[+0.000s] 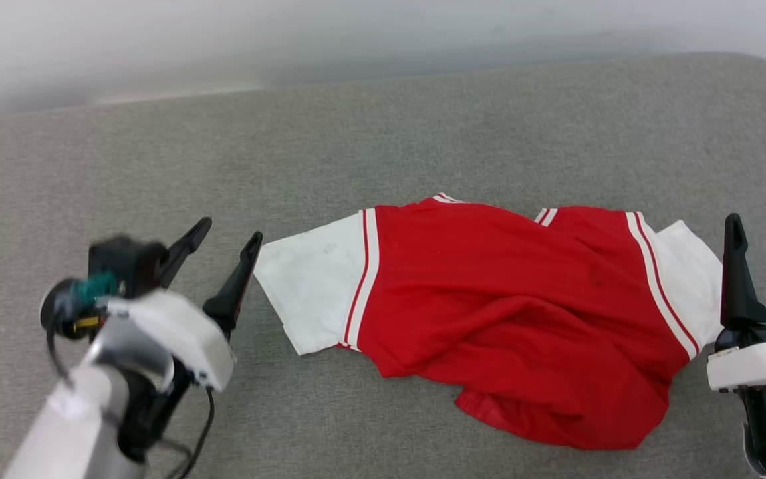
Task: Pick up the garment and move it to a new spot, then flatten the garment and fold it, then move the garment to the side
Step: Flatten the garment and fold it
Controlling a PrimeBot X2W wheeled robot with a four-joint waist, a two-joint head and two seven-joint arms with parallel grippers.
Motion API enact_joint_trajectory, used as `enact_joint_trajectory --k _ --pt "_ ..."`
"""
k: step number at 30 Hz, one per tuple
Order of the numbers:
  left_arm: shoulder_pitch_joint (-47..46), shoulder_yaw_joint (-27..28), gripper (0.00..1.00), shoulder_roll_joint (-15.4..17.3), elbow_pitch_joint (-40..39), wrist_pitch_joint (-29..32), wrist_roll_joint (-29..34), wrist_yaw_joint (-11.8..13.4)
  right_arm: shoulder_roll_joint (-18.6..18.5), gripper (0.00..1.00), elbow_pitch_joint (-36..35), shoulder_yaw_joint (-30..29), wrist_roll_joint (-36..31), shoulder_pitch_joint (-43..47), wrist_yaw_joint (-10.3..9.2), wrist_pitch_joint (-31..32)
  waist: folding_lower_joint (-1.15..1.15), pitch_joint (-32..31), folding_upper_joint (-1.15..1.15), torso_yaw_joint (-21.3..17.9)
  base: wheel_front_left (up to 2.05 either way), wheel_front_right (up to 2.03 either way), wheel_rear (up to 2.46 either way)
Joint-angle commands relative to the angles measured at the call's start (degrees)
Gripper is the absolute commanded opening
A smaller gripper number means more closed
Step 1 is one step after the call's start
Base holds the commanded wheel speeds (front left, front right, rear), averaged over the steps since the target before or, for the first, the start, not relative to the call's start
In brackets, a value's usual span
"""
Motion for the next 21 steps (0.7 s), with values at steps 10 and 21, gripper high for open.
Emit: enact_joint_trajectory --k 10,21 --pt "-17.5 -9.2 1.00 7.7 10.2 34.1 -14.3 -0.1 1.5 1.00 -0.4 1.6 -2.2 -2.5 -0.02 -1.2 0.00 4.4 0.00 -3.1 0.00 0.00 0.00" --pt "-23.1 -15.0 1.00 8.0 20.9 41.7 -13.0 0.0 2.4 1.00 1.7 2.8 -2.7 -3.4 -0.02 -2.8 0.00 7.3 0.00 -5.3 0.00 0.00 0.00"
